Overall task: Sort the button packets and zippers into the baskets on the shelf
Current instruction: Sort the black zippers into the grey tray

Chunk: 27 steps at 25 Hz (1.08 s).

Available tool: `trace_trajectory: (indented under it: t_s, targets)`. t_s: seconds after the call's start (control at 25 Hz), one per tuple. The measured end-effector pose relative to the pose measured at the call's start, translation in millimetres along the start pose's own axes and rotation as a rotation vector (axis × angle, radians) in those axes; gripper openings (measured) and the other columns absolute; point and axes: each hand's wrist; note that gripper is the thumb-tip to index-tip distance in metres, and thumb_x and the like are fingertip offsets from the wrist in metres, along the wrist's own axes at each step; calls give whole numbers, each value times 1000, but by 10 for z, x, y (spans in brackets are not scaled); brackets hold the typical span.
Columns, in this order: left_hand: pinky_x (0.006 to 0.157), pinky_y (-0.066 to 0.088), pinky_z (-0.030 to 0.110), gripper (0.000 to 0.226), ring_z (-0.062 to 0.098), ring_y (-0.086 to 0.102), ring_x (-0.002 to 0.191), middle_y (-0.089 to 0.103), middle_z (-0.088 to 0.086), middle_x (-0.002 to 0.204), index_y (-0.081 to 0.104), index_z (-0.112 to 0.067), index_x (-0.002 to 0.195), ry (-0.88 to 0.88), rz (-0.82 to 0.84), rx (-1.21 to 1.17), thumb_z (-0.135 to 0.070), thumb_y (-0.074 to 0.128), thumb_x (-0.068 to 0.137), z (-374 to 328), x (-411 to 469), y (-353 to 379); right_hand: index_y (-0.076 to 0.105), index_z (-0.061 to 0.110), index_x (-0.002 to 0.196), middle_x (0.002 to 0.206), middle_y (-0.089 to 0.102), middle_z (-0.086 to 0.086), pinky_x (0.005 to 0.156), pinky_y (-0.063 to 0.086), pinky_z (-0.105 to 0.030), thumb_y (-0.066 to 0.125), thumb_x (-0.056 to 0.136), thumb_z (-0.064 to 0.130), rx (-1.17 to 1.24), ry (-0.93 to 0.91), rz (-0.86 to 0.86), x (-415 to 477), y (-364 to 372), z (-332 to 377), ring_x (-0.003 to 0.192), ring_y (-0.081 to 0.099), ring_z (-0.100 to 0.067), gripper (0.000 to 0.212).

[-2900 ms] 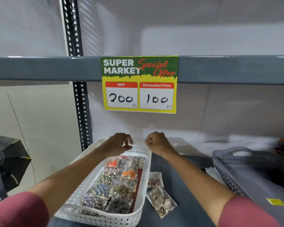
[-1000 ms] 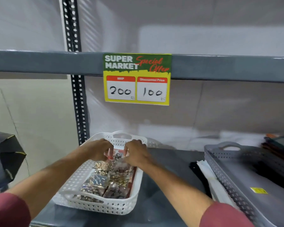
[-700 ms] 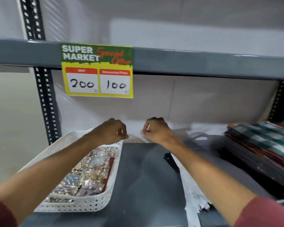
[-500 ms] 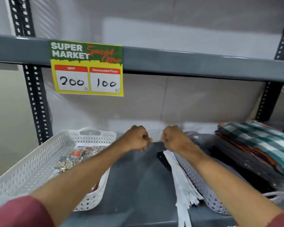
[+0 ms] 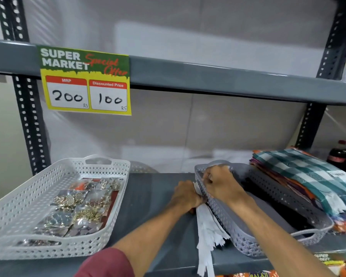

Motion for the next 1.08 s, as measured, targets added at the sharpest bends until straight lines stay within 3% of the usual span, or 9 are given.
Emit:
trace_trajectory:
  t_s: [0.12, 0.24, 0.32, 0.44, 0.6, 0.72, 0.84, 0.92, 1.08]
  targets:
    - [32, 44, 17, 31, 8, 55, 31, 60, 4, 52, 55, -10, 58, -65, -60, -83, -19, 81, 72, 9, 13, -202, 64, -2, 66, 69, 67, -20, 58, 57, -47, 46, 74, -5, -10, -2, 9, 12, -4, 80, 64, 66, -33, 20]
    - [33, 43, 16, 33, 10, 60, 43, 64, 6, 63, 58, -5, 69, -93, -141, -113, -24, 84, 66, 146, 34, -506, 63, -1, 73, 81, 67, -19, 59, 57, -38, 53, 81, -4, -103, -14, 78, 15, 44, 220, 67, 62, -29, 13]
    - [37, 46, 16, 34, 11, 63, 44, 68, 9, 67, 64, 2, 77, -100, -177, -93, -24, 83, 67, 268, 13, -676, 64, 0, 93, 109, 64, -22, 75, 53, -37, 58, 88, 9, -189, 12, 207, -19, 158, 320, 94, 63, -35, 11]
    - [39, 47, 17, 27, 10, 60, 36, 65, 4, 53, 61, -5, 60, -103, -214, -53, -21, 80, 72, 433, -41, -783, 59, 0, 117, 128, 55, -16, 92, 52, -38, 63, 90, 19, -333, 69, 396, -101, 400, 402, 116, 59, -35, 33]
    - [38, 46, 21, 33, 15, 58, 35, 61, 5, 50, 51, -10, 52, -155, -195, -25, -15, 79, 69, 596, -159, -707, 62, 1, 113, 123, 58, -17, 91, 55, -38, 62, 87, 5, -359, 55, 366, -156, 470, 446, 110, 63, -34, 27]
    - [33, 42, 18, 38, 10, 55, 32, 56, 1, 44, 48, -12, 49, -176, -172, 19, -12, 81, 67, 643, -217, -628, 54, 6, 86, 108, 59, -15, 70, 50, -32, 59, 87, 5, -240, 2, 304, -185, 353, 447, 101, 61, -33, 5]
    - [32, 39, 15, 41, 6, 50, 27, 52, -2, 38, 47, -12, 44, -166, -164, 55, -12, 80, 68, 643, -210, -613, 43, 12, 61, 70, 49, -5, 48, 36, -25, 64, 85, 14, -16, 18, 212, -89, 78, 344, 68, 54, -26, 32]
    - [34, 40, 15, 41, 7, 49, 25, 52, 0, 41, 47, -11, 44, -173, -156, 55, -12, 79, 70, 637, -194, -625, 47, 10, 53, 54, 48, -9, 44, 34, -25, 68, 81, 16, 42, 23, 135, 50, -232, 216, 47, 44, -18, 35]
    - [39, 45, 23, 32, 13, 47, 26, 51, 0, 32, 54, -7, 46, -140, -175, 3, -11, 76, 69, 475, -143, -709, 71, -10, 76, 69, 65, -32, 50, 38, -24, 70, 79, 22, -17, 95, 65, 303, -835, -184, 54, 49, -18, 32]
Point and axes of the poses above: each hand's wrist, its own x-axis towards the middle knuckle, its own y-axis out of the palm, z = x × y
